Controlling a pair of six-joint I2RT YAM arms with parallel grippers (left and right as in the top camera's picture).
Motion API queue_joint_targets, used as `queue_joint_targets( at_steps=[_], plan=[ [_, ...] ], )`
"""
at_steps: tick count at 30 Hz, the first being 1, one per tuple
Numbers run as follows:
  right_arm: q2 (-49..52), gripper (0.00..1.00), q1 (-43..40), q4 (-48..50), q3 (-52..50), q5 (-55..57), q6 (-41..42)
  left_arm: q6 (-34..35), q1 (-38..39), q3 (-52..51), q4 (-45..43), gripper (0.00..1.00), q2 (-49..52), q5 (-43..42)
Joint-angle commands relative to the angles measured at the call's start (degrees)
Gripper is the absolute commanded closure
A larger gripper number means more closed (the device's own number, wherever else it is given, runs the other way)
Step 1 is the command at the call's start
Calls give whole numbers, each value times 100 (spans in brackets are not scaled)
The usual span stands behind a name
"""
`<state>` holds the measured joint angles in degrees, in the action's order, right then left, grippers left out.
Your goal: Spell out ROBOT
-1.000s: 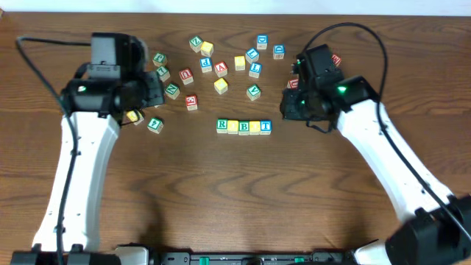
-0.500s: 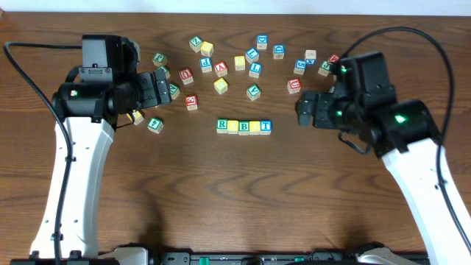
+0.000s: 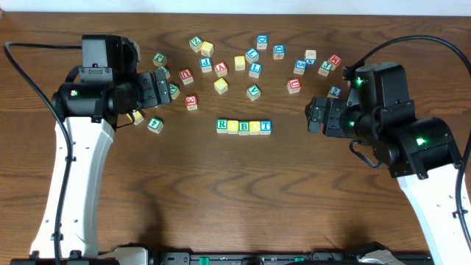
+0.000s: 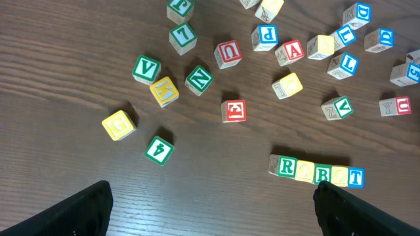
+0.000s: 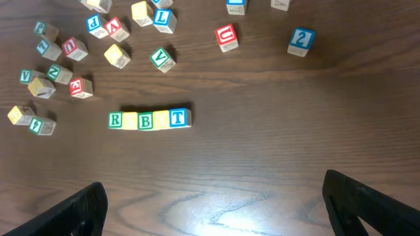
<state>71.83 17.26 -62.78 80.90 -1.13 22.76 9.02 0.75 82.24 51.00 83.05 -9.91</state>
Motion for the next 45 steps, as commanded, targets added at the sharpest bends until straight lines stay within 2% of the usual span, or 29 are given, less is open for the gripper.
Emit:
queue_joint_targets(
  at_steps=[1,15,20,24,30,37,45],
  plan=[
    [-24,1,-50,-22,7,293,-76,-35,-20,136,15,4,-42,52],
    [-20,1,-46,26,-13,468,-74,-35,-20,136,15,4,-42,52],
    [-289,1,-225,625,-284,809,-339,-35,-20,136,15,3,-42,52],
    [-890,1,-531,1690,-1027,748,-765,-35,-20,136,15,3,-42,52],
    [-2496,1,-1314,3783,-3228,-17,-1412,-35,-20,136,15,3,-42,52],
    [-4356,1,-1655,4747,-5230,-15,-1628,-35,-20,136,15,3,-42,52],
    [-5991,1,-1749,5392,-6811,-59,-1729,-35,-20,136,15,3,-42,52]
  ],
)
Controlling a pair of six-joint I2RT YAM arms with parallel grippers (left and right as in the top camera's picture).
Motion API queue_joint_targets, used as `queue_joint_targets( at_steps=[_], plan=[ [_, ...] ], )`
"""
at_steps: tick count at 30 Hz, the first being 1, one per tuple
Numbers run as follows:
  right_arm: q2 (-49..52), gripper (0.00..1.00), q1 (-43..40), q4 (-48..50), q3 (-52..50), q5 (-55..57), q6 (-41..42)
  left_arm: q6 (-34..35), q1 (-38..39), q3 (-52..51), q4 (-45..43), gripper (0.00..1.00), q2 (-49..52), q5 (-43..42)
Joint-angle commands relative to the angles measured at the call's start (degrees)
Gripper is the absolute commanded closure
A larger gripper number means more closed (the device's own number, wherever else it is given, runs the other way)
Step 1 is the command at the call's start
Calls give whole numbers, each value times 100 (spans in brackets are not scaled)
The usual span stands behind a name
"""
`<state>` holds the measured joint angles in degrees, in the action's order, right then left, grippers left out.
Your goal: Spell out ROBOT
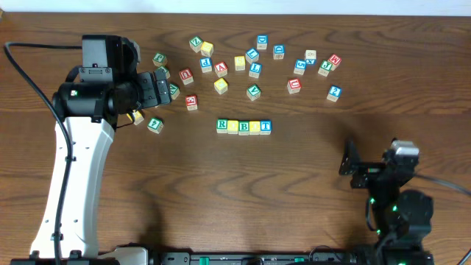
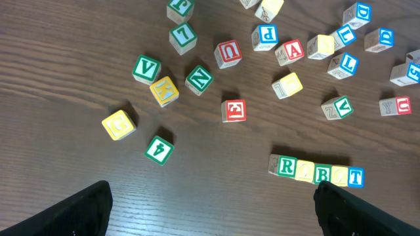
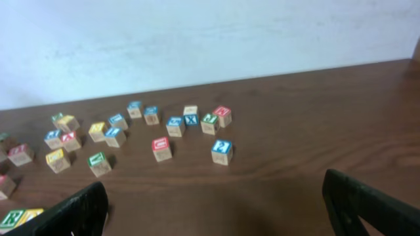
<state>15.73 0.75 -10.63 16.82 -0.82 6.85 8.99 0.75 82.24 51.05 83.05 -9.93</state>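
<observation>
Five blocks stand in a touching row reading R, O, B, O, T (image 1: 243, 126) at the middle of the table. The left wrist view shows the same row (image 2: 316, 172) at its lower right. In the right wrist view only the row's R end (image 3: 12, 218) shows at the bottom left. My left gripper (image 1: 160, 88) hangs open and empty over the loose blocks at the left, well left of the row; its dark fingers (image 2: 79, 210) frame bare wood. My right gripper (image 1: 350, 160) sits low at the front right, open and empty, far from the row.
Several loose letter blocks lie scattered across the back of the table, among them a blue 2 (image 1: 335, 92), a red block (image 1: 294, 85), a green 4 (image 1: 154, 124) and a yellow G (image 2: 119, 124). A white wall (image 3: 197, 39) stands behind the table's far edge.
My right arm was raised over the table's right side and is now folded low at the front right, its camera facing the far wall. The left arm and the blocks have not moved.
</observation>
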Motion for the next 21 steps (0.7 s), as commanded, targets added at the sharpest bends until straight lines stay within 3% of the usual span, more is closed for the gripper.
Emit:
queue_joint_targets(
  at_steps=[1,12,21],
  plan=[
    [-487,1,-98,286,-549,-107,-138,-33,-20,136,11,3,-42,55],
    [-1257,1,-98,815,-1659,-275,-136,-33,-20,136,11,3,-42,55],
    [-1545,1,-74,656,-1650,-260,-179,-33,-20,136,11,3,-42,55]
  ],
)
